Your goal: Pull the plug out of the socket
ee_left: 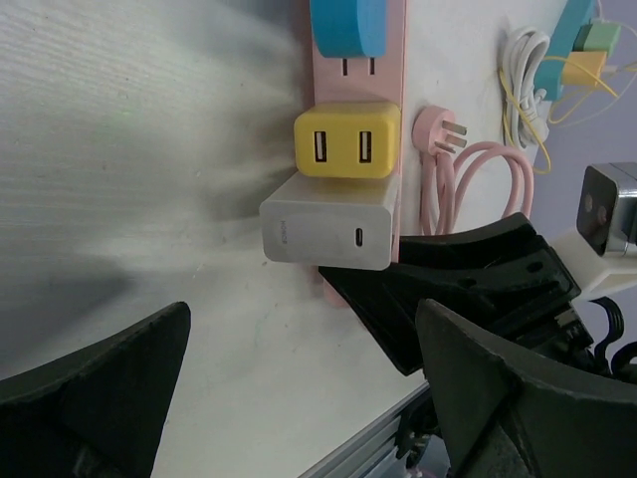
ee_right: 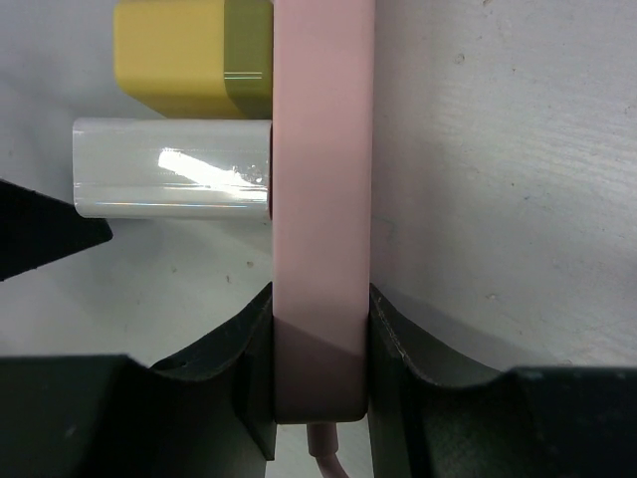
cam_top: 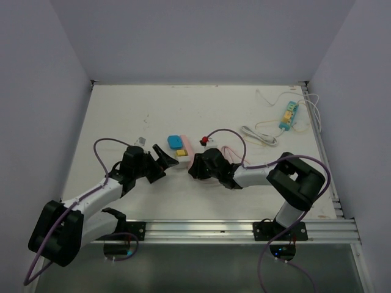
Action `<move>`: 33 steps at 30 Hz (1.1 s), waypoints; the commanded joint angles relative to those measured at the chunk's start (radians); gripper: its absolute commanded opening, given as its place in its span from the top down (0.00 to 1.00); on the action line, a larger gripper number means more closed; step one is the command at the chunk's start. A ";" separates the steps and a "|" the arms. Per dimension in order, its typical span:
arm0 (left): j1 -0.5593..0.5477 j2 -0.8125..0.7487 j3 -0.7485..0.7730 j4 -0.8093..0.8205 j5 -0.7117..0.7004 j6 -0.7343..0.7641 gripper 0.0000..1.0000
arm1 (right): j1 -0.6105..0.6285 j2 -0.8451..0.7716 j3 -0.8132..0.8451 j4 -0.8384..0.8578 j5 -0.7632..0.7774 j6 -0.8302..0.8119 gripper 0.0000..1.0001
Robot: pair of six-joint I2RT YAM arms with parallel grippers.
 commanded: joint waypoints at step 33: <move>-0.098 0.345 0.142 0.316 -0.087 0.070 0.21 | -0.056 -0.005 -0.022 0.136 -0.138 0.040 1.00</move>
